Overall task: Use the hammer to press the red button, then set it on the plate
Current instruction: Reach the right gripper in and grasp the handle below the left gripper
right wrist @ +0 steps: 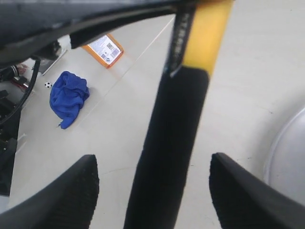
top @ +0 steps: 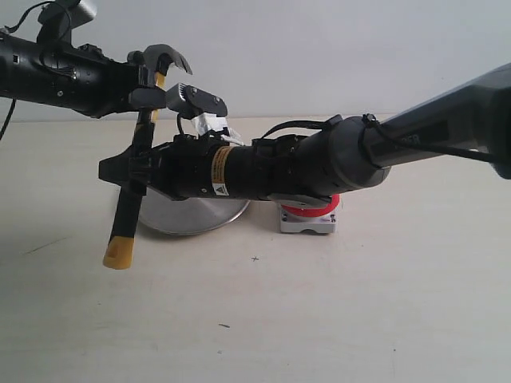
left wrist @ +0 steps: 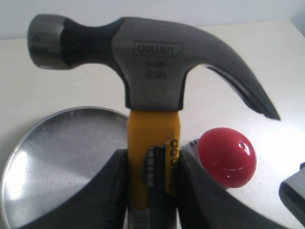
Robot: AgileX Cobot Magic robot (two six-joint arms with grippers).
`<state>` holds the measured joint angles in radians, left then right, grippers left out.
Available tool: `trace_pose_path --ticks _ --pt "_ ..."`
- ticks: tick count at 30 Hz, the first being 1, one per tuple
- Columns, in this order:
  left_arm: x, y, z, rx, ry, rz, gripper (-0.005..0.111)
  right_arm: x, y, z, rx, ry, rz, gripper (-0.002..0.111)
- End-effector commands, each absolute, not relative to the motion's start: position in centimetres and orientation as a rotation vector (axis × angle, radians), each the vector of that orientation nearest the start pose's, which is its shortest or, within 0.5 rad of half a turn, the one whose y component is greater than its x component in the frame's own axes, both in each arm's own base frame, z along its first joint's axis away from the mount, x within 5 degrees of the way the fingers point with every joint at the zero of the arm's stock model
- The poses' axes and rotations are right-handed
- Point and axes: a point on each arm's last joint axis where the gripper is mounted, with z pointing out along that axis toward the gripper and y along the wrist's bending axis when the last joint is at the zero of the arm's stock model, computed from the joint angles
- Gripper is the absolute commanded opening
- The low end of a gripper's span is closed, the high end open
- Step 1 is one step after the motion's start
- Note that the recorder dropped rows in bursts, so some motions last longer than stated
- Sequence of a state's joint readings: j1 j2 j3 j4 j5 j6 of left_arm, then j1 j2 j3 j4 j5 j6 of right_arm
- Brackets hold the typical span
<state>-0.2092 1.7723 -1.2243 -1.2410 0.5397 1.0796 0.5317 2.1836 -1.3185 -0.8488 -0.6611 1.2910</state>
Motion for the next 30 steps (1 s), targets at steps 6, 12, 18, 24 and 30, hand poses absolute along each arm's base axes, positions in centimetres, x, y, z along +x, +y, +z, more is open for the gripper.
trace_pose_path --ticks 6,12,18,24,30 --pt "37.36 -12.53 26.44 0.356 2.146 -0.772 0.0 38.03 27.32 14.8 -0.319 1.991 1.179 0.036" --pt "37.36 -12.53 26.42 0.364 2.146 -0.767 0.0 38.02 27.33 14.8 -0.28 2.007 1.204 0.0" --pt "37.33 -12.52 26.39 0.392 2.142 -0.752 0.002 38.15 27.29 14.93 -0.242 1.998 1.219 0.0" --pt "37.3 -12.51 26.44 0.402 2.139 -0.746 0.039 38.37 27.27 15.36 -0.167 1.962 1.267 0.0" --pt "37.11 -12.24 27.07 0.432 2.122 -0.689 0.074 38.68 27.1 15.52 -0.089 1.948 1.279 0.0"
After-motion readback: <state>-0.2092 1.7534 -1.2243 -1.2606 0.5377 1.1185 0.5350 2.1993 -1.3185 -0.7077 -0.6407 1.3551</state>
